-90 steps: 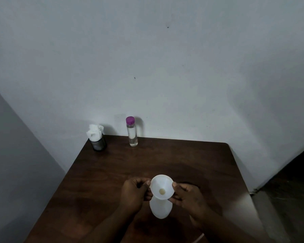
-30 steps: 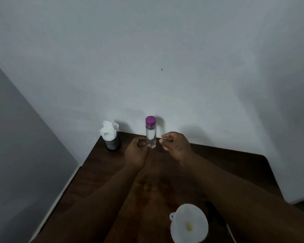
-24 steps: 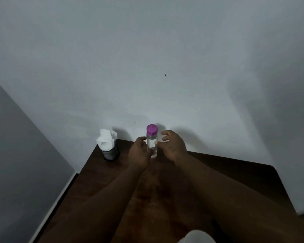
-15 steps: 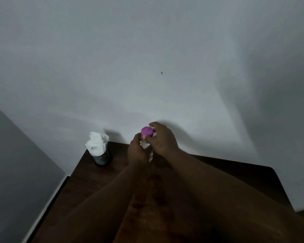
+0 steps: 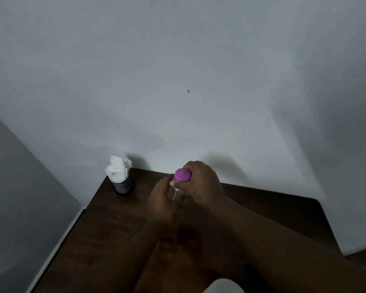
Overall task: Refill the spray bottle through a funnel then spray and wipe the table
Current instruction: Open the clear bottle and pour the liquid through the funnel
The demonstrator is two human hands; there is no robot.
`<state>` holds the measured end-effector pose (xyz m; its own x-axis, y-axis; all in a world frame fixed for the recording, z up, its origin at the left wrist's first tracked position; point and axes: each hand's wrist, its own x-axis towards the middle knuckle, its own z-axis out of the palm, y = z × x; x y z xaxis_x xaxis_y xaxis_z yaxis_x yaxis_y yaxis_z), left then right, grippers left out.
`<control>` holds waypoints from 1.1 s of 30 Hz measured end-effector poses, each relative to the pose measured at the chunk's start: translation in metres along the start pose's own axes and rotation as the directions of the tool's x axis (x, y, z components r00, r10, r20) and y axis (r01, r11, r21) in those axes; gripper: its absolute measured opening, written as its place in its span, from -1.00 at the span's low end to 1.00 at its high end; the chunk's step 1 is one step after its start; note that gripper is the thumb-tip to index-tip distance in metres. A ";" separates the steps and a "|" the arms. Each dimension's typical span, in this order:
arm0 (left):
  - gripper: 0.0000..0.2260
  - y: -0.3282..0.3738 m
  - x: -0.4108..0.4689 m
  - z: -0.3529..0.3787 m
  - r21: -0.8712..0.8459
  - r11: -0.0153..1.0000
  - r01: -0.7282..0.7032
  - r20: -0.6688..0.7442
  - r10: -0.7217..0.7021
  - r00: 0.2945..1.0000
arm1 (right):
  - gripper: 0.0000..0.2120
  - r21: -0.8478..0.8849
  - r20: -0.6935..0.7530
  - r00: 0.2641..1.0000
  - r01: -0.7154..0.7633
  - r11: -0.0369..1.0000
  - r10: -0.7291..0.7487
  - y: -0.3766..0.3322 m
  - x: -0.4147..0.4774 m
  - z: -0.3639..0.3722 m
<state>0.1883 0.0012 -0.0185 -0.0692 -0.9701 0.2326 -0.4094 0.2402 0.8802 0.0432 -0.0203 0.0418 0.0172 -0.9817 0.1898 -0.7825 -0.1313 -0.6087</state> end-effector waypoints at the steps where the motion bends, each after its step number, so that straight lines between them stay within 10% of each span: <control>1: -0.74 0.007 -0.008 -0.005 0.044 0.999 -0.032 -0.011 0.032 0.999 | -0.55 0.005 0.007 1.000 0.022 1.000 -0.022 -0.002 -0.009 -0.005; 16: -0.76 0.159 -0.076 0.009 0.021 0.960 -0.280 -0.015 0.281 0.960 | -0.63 -0.023 -0.049 0.977 0.208 0.978 -0.209 -0.023 -0.104 -0.163; 26: -0.79 0.216 -0.129 0.068 -0.156 0.953 -0.258 0.115 0.277 0.954 | -0.44 0.168 0.410 0.889 0.147 0.975 -0.205 0.015 -0.154 -0.276; 33: -0.82 0.221 -0.166 0.090 -0.132 0.961 -0.242 0.119 0.258 0.959 | -0.53 -0.166 0.152 0.976 0.181 0.969 -0.156 0.021 -0.206 -0.277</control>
<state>0.0269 0.2128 0.1002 -0.2803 -0.8724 0.4006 -0.2563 0.4701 0.8446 -0.1490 0.2176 0.2029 0.2333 -0.9585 0.1636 -0.8587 -0.2820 -0.4279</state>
